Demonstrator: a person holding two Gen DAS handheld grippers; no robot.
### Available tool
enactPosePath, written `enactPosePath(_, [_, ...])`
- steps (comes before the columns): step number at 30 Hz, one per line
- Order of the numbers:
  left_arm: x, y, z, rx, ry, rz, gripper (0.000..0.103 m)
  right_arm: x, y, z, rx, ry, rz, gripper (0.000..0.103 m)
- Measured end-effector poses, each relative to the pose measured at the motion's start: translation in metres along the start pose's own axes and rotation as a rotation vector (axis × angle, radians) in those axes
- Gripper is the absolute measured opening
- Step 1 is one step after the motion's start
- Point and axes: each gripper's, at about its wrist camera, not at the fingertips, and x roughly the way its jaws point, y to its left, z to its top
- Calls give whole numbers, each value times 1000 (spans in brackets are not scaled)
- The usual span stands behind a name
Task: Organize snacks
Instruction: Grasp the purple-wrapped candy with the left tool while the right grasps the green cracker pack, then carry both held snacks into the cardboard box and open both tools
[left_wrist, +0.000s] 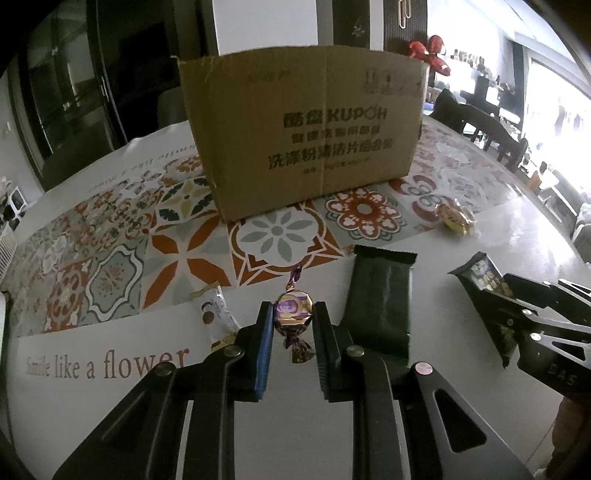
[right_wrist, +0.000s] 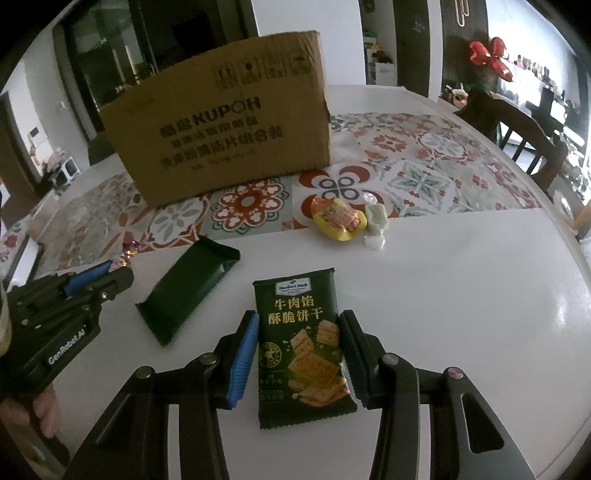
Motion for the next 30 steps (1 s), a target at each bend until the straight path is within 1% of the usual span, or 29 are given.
enactPosePath(10, [-27,-6,4,-8,-46,-5,22,-21,3,7,-27,-70,30,46])
enactPosePath(16, [-44,-6,12,-28,-80,-15,22,-39,6,17,-51,-130,49,46])
enactPosePath(23, [-66,-6,23,-29,-147,10,22,-57,10,31,-76,-194,85,46])
enactPosePath(30, [-83,-3,36,-32,-196,19,22,-67,14,46,-104,-253,100,46])
